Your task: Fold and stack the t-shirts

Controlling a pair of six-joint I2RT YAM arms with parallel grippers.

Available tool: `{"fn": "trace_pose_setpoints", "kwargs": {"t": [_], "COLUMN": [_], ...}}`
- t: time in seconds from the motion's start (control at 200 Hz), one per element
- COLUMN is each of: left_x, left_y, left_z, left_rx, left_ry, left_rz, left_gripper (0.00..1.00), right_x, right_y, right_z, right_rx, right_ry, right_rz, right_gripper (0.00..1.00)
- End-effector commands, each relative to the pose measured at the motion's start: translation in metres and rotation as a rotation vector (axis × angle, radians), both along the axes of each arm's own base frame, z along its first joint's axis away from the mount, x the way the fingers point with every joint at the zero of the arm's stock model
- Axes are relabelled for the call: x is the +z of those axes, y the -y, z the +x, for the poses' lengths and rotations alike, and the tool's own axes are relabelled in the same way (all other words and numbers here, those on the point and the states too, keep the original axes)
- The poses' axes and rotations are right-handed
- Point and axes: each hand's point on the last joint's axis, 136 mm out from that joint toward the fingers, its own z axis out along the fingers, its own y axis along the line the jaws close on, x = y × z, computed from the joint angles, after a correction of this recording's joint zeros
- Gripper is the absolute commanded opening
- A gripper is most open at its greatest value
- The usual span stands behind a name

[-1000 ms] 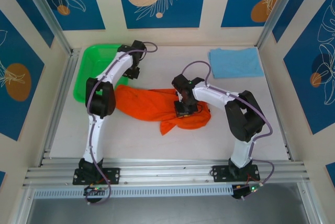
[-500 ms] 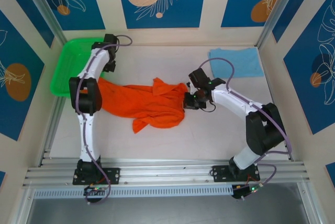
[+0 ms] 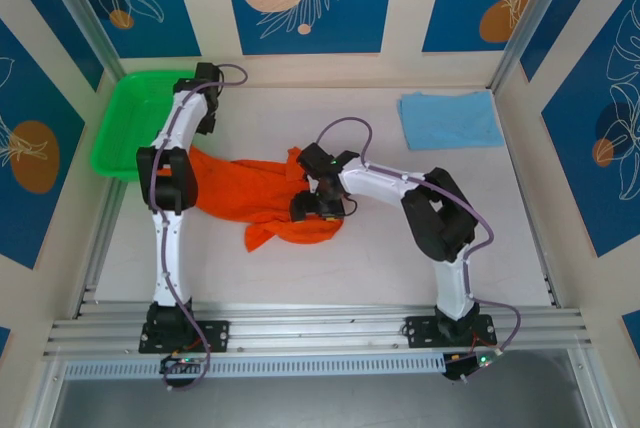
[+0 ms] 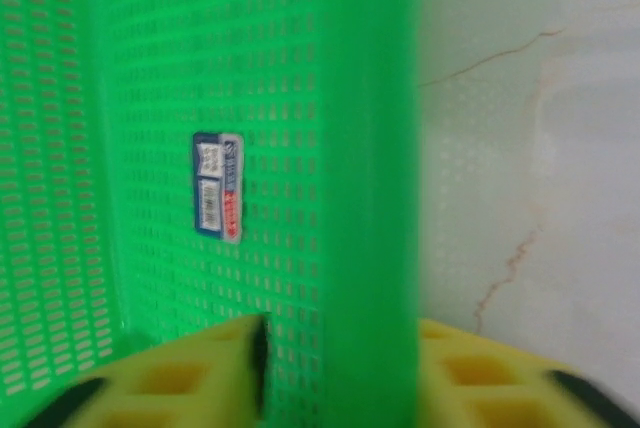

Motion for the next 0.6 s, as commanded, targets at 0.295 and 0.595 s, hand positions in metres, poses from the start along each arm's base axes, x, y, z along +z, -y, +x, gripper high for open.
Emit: {"fn": "trace_pose_setpoints", "kwargs": {"t": [0.295, 0.595], "left_x": [0.140, 0.214], "left_y": [0.062, 0.214], "left_z": [-0.016, -0.122], "left_rx": [-0.010, -0.181], "left_ry": [0.274, 0.417], "left_rz": [-0.153, -0.551], "left_gripper": [0.92, 1.00], "right_x": [-0.013, 0.031], "right_y": [0.011, 0.007], "right_z": [0.007, 0.015], "right_rx": [-0.064, -0.101], "right_ry": [-0.058, 0.046], "right_rz": [-0.087, 0.072], "right_gripper": [0.29, 0.00]}}
